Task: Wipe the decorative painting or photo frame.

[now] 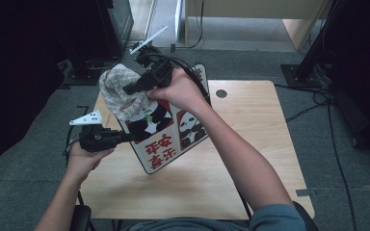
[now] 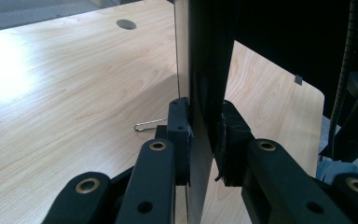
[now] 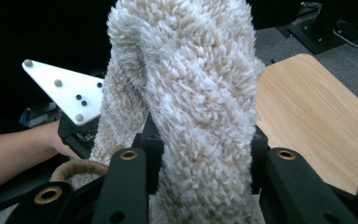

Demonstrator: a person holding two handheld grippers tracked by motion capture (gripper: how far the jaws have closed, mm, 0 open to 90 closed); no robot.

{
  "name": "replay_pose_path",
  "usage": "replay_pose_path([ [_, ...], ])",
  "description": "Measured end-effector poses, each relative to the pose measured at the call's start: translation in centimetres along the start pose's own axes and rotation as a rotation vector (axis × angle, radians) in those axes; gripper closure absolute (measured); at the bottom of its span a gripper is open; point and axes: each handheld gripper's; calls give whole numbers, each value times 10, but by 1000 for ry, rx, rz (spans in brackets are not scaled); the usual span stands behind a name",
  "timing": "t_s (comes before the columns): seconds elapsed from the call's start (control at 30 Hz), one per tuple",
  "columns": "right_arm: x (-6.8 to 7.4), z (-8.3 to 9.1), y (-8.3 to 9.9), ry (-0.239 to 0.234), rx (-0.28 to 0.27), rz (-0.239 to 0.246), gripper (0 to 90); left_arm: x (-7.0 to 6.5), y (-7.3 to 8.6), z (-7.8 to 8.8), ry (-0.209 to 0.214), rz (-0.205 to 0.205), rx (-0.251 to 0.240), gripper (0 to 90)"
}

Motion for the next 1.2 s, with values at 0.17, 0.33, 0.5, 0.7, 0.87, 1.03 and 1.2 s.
replay_pose_path([
  [0.17,-2,0,2,-9,-8,-3,643,0,0,0,-2,0,3,787],
  [0.33,-6,2,6,-17,-15,-5,643,0,0,0,-1,1,1,787],
  [0.5,-10,6,9,-11,-16,-15,643,0,0,0,-1,0,4,787],
  [0.7,-15,12,14,2,-20,-33,643,0,0,0,1,1,4,787],
  [0.87,-21,16,19,4,-21,-54,643,0,0,1,1,-2,8,787],
  [1.03,-26,20,23,9,-25,-70,643,0,-1,1,0,-4,12,787],
  [1.2,-32,26,27,19,-29,-86,643,0,-1,1,3,-3,11,787],
])
Point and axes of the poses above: each handheld gripper's, and its own axes: z roughly backward along the jaws, y roughly out of its underside, x roughly to its left, and after that the axes turned 12 degrees about x, right-handed
